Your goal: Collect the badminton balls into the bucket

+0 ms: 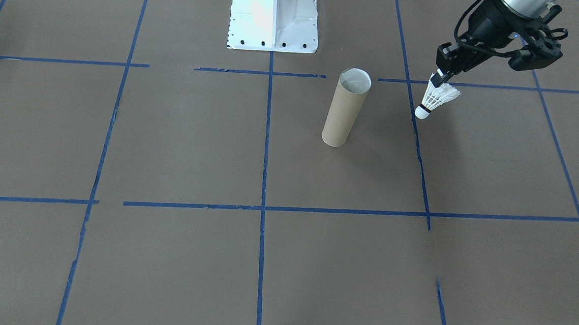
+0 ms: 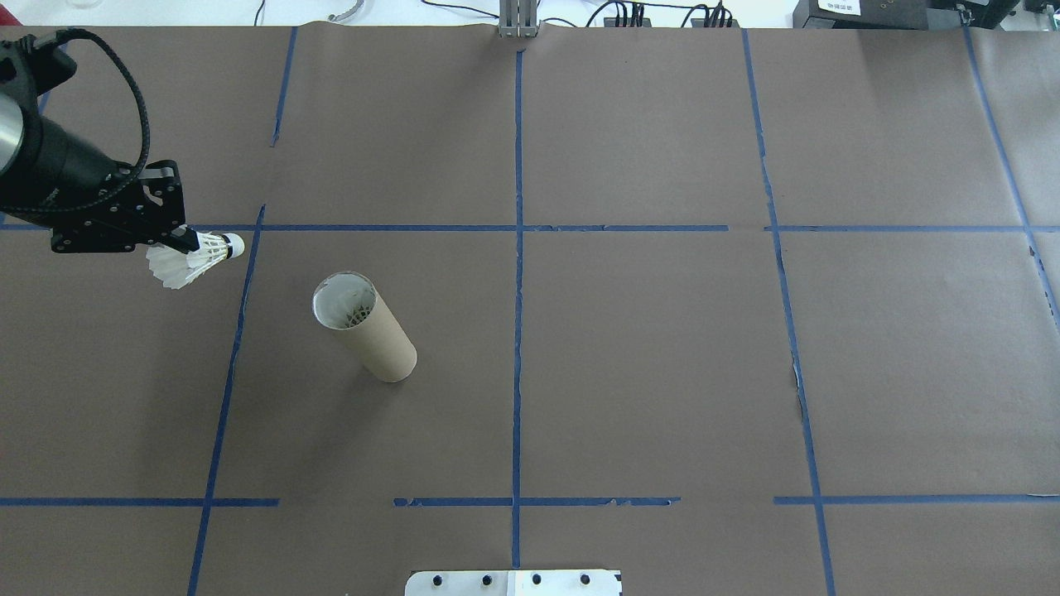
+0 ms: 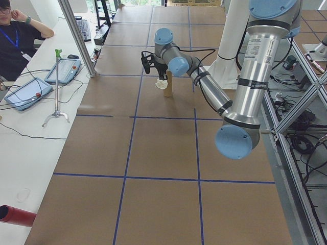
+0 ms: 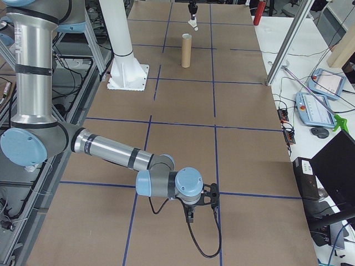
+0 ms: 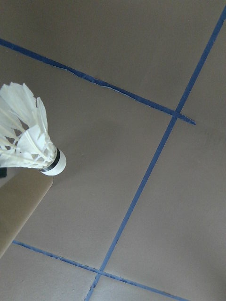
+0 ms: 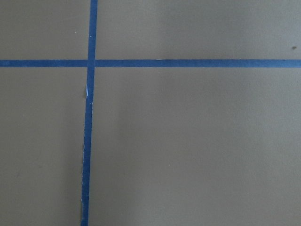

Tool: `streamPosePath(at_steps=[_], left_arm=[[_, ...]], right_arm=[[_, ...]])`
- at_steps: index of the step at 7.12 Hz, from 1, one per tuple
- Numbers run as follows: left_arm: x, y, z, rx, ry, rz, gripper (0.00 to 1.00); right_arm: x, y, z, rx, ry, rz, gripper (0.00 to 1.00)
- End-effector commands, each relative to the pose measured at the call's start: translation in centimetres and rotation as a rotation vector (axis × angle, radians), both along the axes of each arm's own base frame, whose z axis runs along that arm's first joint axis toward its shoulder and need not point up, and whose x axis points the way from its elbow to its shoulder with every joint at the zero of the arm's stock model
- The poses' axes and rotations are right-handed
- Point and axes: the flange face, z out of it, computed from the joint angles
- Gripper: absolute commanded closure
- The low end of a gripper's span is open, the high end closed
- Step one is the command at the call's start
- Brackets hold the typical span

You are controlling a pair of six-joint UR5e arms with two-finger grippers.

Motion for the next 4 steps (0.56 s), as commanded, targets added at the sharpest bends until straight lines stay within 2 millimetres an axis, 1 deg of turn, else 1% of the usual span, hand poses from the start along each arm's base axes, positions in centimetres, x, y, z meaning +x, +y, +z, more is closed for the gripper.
streamPosePath(at_steps=[1,2,3,4], left_arm=[[0.5,-0.5,-6.3,-0.020,-0.157,0.017,1.00],[1.1,0.0,-7.0,-0.025,-0.169,0.040,1.00],[1.4,0.1,-7.1,-0.025,-0.171,0.048,1.00],[1.5,0.3,-7.9,-0.041,-0.184,0.053,1.00]], right_arm=[[0.0,0.1,0.0,0.001,0.000,0.000,0.00],[0.0,0.1,0.0,0.001,0.000,0.000,0.00],[0.0,0.0,-0.6,0.015,-0.005,-0.002,0.00],[0.0,0.6,-0.5,0.017,-0.041,-0.001,0.00]])
